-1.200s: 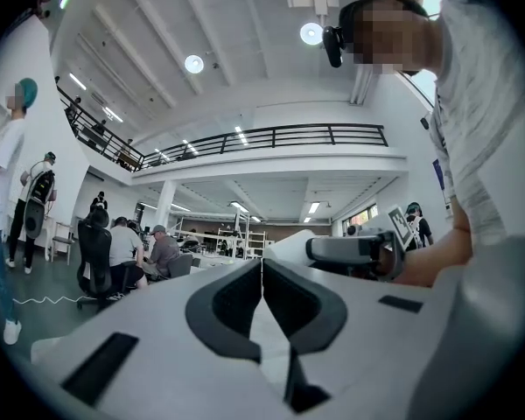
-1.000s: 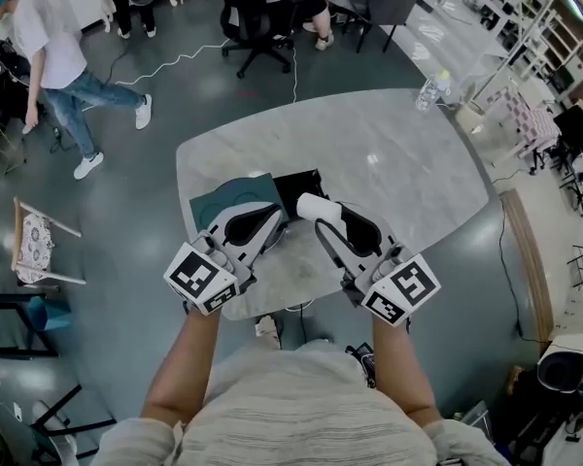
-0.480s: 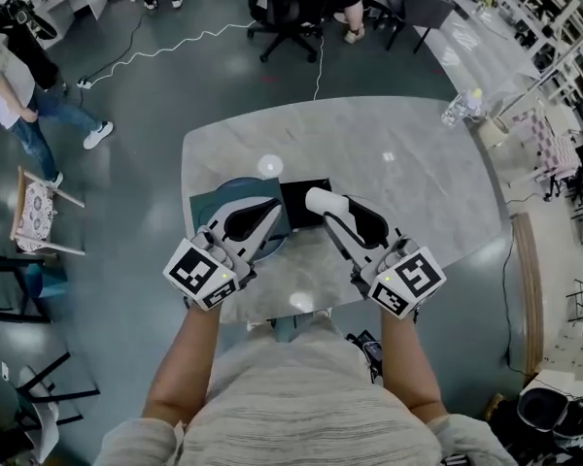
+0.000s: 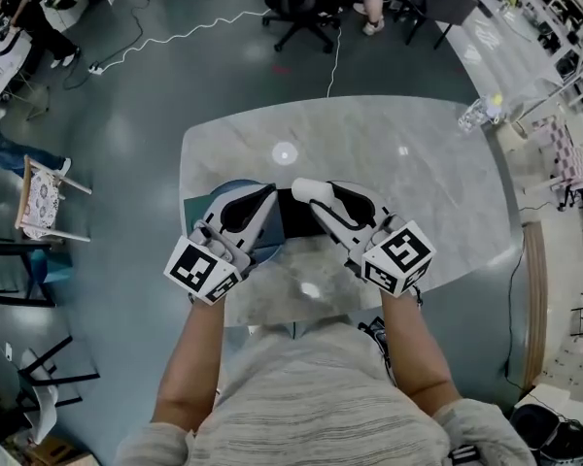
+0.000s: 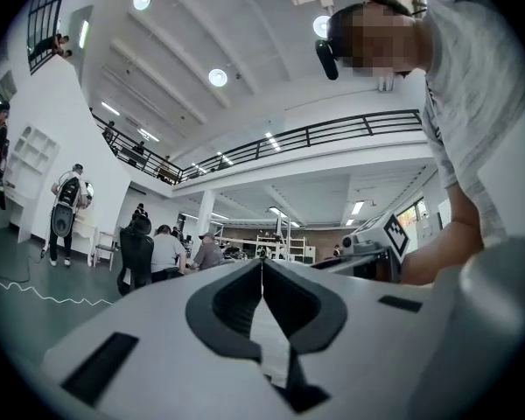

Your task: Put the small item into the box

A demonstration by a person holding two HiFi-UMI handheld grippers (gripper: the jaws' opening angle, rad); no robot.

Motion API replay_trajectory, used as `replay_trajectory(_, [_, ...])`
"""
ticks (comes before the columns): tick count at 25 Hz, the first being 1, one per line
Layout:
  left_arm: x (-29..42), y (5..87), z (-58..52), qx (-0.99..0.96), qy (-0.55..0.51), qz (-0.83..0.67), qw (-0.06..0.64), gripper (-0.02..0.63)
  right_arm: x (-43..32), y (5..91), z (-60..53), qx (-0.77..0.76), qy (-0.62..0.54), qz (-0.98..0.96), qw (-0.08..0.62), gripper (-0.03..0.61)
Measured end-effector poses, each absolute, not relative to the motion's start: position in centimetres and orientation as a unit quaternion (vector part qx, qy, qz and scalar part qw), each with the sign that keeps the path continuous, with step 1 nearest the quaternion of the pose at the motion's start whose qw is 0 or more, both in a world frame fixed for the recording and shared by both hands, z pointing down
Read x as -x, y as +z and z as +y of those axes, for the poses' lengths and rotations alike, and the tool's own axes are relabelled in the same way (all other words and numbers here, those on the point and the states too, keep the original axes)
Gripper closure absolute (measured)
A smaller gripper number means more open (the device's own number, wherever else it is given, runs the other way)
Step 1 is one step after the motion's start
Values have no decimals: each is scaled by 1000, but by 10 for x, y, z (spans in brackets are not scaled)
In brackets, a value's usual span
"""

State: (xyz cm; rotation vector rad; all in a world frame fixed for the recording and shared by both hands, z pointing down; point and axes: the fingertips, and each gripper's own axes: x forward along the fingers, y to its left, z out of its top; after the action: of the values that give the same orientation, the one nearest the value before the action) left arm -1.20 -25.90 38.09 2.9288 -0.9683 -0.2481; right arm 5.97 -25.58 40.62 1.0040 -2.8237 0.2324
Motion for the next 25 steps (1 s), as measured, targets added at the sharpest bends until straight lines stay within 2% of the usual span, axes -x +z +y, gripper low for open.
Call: replay_trajectory(25, [17,399,-288,-931,-78,-357,-6,592,-38,529,-292,-295,131,-923,210,411])
